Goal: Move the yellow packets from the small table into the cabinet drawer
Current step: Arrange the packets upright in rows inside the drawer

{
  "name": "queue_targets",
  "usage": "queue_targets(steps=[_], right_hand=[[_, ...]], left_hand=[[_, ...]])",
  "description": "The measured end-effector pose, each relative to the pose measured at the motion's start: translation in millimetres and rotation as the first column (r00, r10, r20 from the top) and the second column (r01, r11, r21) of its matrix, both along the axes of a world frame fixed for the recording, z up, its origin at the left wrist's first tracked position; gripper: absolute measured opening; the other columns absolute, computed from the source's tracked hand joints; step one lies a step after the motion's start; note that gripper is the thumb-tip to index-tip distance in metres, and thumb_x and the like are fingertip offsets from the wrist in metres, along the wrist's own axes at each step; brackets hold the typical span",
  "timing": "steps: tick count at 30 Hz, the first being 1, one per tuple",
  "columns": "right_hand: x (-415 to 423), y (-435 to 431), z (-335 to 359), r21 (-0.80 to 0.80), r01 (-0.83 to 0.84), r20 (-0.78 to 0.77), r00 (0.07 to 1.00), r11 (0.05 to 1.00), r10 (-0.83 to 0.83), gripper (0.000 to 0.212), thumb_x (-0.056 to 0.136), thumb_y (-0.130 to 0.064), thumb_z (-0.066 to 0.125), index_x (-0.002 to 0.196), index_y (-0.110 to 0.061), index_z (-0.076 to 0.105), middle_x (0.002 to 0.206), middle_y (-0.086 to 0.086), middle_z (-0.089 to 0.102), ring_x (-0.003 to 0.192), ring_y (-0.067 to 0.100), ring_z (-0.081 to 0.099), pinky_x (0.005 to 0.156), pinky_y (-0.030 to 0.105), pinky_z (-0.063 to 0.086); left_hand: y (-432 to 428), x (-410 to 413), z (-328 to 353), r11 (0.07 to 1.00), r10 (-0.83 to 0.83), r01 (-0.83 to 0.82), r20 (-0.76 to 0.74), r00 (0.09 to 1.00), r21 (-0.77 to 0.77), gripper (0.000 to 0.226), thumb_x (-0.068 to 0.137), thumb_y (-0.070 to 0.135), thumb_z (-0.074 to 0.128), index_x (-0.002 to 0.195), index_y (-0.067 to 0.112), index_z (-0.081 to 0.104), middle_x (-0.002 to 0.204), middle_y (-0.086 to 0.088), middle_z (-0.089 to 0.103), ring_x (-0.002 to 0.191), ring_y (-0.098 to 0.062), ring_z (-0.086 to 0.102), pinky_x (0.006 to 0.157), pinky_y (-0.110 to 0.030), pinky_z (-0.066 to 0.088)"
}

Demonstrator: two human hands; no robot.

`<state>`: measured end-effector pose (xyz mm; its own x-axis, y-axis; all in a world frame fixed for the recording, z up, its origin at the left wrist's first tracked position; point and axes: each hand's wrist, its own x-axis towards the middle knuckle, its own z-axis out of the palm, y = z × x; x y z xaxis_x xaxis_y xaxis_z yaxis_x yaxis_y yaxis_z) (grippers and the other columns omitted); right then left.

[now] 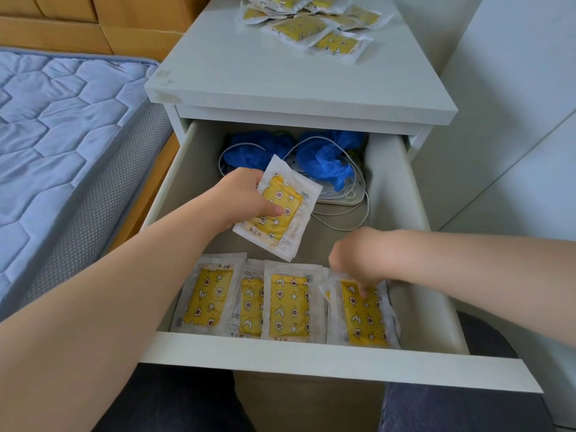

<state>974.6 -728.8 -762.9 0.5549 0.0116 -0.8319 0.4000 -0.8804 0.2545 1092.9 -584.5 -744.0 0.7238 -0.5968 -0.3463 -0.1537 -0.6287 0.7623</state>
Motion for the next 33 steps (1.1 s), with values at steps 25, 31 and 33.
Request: queue_targets(steps=[25,31,33], right_hand=[[-17,9,-13,0.134,-0.290,0.066,0.957,0.948,0.283,0.033,0.091,-0.036,0.059,0.116,-0.013,0.059,0.102,0.004,0.062,0.086,0.023,0.058,0.066,0.033,0.048],[-17,0,-4,0.244,-0.110,0.084,0.992,0.964,0.092,0.044,0.087,-0.046,0.061,0.122,-0.020,0.056,0.115,0.000,0.057,0.101,0.024,0.058,0.077,0.034,0.048],[-8,-11,15,0.412,0.130,0.062,0.983,0.902,-0.170,0.036,0.088,-0.039,0.061,0.120,-0.023,0.060,0.114,-0.006,0.060,0.100,0.017,0.059,0.080,0.029,0.047]], left_hand=[[3,4,0,0.997,0.072,-0.072,-0.043,0.996,0.000,0.030,0.082,0.014,0.073,0.109,0.020,0.063,0.094,0.005,0.068,0.076,-0.009,0.067,0.060,-0.024,0.053],[3,6,0,0.999,0.052,-0.052,-0.033,0.998,0.001,0.028,0.081,0.014,0.073,0.106,0.020,0.063,0.094,0.005,0.068,0.076,-0.009,0.066,0.060,-0.023,0.052],[4,7,1,0.999,0.041,-0.041,-0.027,0.999,0.007,0.026,0.081,0.015,0.074,0.103,0.021,0.062,0.093,0.005,0.068,0.075,-0.009,0.066,0.060,-0.022,0.051]])
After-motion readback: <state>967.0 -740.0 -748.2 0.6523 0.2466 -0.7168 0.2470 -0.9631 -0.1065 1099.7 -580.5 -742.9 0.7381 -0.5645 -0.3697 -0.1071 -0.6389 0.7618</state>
